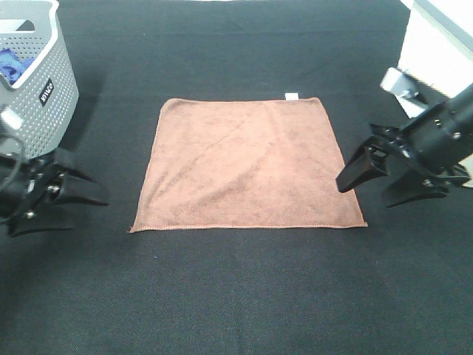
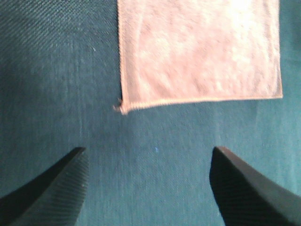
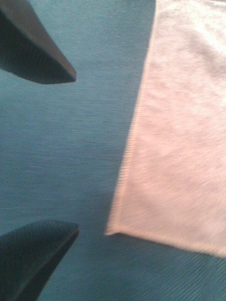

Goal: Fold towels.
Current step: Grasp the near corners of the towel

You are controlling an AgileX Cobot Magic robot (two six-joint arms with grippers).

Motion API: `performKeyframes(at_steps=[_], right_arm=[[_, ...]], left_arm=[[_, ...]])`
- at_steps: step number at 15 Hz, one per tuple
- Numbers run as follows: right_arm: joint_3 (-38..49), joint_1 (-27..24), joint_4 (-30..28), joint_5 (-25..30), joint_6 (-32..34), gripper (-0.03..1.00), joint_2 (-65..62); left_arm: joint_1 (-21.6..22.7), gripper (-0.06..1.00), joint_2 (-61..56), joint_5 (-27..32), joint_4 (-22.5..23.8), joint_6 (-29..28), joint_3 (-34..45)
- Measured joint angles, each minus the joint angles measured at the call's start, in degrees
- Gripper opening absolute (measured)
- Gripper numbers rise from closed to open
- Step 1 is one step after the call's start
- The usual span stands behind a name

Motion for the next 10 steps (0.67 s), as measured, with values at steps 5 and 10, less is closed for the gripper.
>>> performKeyframes(at_steps=[5, 10], right_arm=[[-3.3, -4.9, 9.0, 0.0, -9.5, 0.74, 9.6], [-3.7, -6.9, 9.6, -6.1, -13.2, 0.73, 11.1]], left_arm=[[-0.1, 0.69, 10.9, 2.2, -1.1, 1.4, -8.0], [-0.1, 0.69, 17.5, 3.1, -2.3, 1.5, -12.2]])
